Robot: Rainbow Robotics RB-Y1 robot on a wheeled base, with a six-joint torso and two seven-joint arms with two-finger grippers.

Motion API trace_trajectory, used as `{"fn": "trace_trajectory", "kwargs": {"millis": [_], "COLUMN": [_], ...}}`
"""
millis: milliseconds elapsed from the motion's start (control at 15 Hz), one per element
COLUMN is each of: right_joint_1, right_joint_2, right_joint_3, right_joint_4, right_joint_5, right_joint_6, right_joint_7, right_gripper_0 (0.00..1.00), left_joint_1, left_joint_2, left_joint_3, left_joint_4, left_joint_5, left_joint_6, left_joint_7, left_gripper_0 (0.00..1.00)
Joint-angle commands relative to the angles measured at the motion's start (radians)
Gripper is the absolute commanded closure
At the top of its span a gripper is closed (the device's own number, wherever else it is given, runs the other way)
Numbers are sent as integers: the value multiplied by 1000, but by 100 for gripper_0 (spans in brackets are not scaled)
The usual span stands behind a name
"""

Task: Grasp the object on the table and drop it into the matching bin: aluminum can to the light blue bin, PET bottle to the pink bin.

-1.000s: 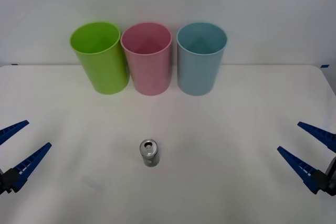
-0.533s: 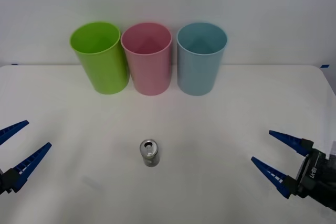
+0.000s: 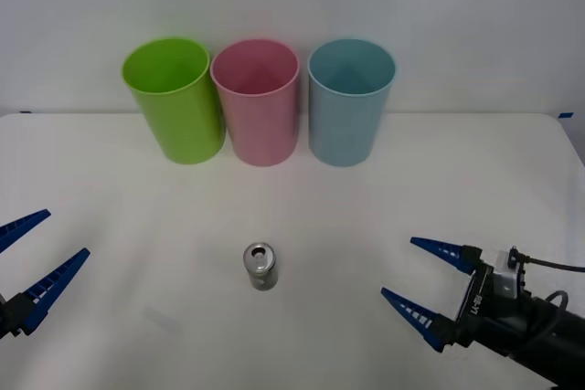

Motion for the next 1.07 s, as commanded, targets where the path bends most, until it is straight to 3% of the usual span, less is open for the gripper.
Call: {"fn": "trace_trajectory", "kwargs": {"millis": [67, 533, 1067], "right_joint_1": [-18, -78, -210], "right_joint_2": [0, 19, 190], "right_joint_3": [86, 288, 313], "right_joint_4": [0, 0, 198], "right_joint_5": [2, 17, 143], "right_joint_6": [70, 243, 245], "right_joint_7": [29, 104, 161], "right_gripper_0": [0, 0, 0], "left_joint_1": [0, 0, 0], "left_joint_2": [0, 0, 0], "left_joint_3": [0, 0, 0], "left_joint_4": [0, 0, 0], "left_joint_5": [0, 0, 0], "left_joint_6": [0, 0, 0], "left_joint_7": [0, 0, 0], "left_gripper_0": [0, 0, 0]}}
